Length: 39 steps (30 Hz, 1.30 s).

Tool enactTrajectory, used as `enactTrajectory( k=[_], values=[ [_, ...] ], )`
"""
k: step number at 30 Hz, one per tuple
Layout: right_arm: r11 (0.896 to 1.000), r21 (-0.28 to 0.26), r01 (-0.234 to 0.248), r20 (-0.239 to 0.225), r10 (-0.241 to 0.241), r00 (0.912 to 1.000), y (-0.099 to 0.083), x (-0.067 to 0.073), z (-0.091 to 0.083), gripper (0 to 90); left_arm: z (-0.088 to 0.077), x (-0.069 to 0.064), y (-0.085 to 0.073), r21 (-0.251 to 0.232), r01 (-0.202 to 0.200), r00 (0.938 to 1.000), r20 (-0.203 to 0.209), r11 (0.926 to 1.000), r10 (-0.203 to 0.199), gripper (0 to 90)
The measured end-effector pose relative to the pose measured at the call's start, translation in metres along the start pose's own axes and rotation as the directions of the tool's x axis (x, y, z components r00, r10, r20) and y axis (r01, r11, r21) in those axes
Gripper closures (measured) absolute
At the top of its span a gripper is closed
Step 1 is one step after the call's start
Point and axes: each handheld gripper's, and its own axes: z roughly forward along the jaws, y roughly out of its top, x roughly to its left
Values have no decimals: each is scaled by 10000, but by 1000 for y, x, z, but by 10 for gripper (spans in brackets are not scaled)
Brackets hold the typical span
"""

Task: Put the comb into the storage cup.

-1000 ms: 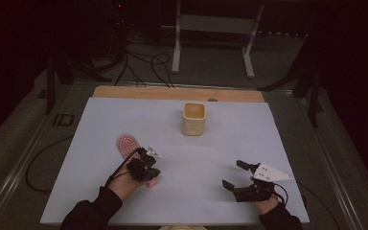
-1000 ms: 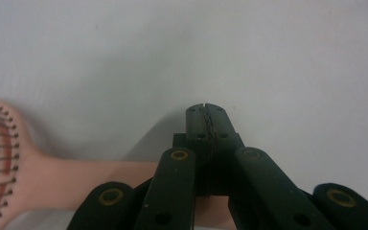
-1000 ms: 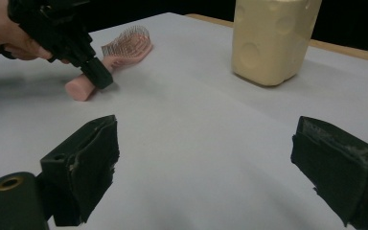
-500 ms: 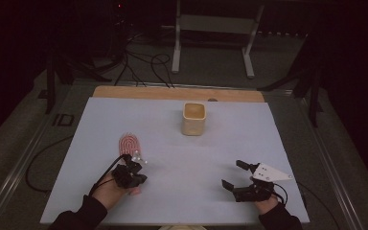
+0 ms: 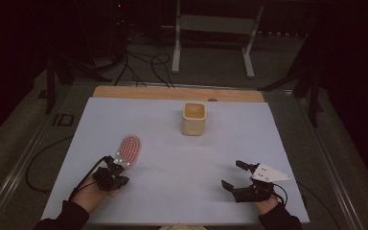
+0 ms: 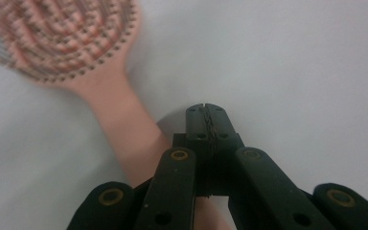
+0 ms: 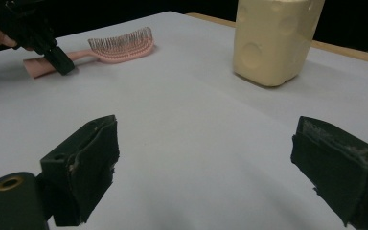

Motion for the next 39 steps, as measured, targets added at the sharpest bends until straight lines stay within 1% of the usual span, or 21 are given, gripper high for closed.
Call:
enactTrajectory(
  k=[1,2,3,5,7,9,11,12,14,17,20,22,24,25,28,30,32,35,36,39],
  values=[
    [10000,-20,-16,3,16,10000,0,0,0,89,-1,2,-2,-5,82,10000,-7,10000,-82,900],
    [10000,-54,-75,-28,75,10000,0,0,0,89,-3,6,-4,77,82,9999,-89,9999,-81,900],
    [10000,-54,-75,-28,75,10000,0,0,0,89,-3,6,-4,77,82,9999,-89,9999,-81,900],
    [10000,-14,-17,-14,17,10000,0,0,0,89,-6,11,-7,152,101,9999,-109,9998,-99,900],
    [10000,-46,-67,-13,67,10000,0,-1,0,89,-8,15,-10,202,130,9998,-167,9997,-127,900],
    [10000,-11,-46,-29,46,10000,0,0,0,89,-10,18,-12,163,195,9992,-357,9997,-189,900],
    [10000,-10,35,-31,-35,10000,0,0,0,89,-12,21,-14,173,240,9989,-418,9996,-232,900],
    [10000,-23,-3,-23,3,10000,0,0,0,89,-13,22,-15,191,260,9984,-502,9995,-250,900],
    [10000,-66,-47,-45,46,10000,0,-1,1,89,-14,25,-17,244,302,9981,-542,9992,-288,900],
    [10000,11,19,-39,-19,10000,0,0,0,89,-16,29,-18,365,333,9977,-611,9988,-310,900],
    [10000,-22,-51,-45,51,10000,0,0,1,89,-17,31,-18,515,278,9966,-792,9983,-237,900],
    [10000,12,52,-49,-52,10000,0,0,1,89,-17,32,-18,613,221,9972,-724,9979,-176,900],
    [10000,-2,-15,-27,15,10000,0,0,0,89,-18,32,-18,618,224,9973,-708,9978,-180,900],
    [10000,-10,-41,-26,41,10000,0,0,0,89,-19,32,-18,625,165,9982,-587,9979,-128,900],
    [10000,8,8,-32,-8,10000,0,0,0,89,-24,31,-17,584,61,9988,-479,9983,-33,900],
    [10000,-59,-33,-48,33,10000,0,-1,1,89,-27,32,-17,514,84,9991,-414,9986,-63,900],
    [10000,-7,-42,-36,42,10000,0,0,1,89,-31,33,-16,482,47,9995,-315,9988,-31,900],
    [10000,19,23,-36,-23,10000,0,0,0,89,-34,34,-16,437,83,9995,-296,9990,-70,900],
    [10000,-6,-23,-23,23,10000,0,0,0,89,-38,36,-16,347,141,9997,-219,9993,-134,900],
    [10000,-8,-19,-27,19,10000,0,0,1,89,-42,37,-15,352,117,9998,-187,9993,-110,900]
  ],
)
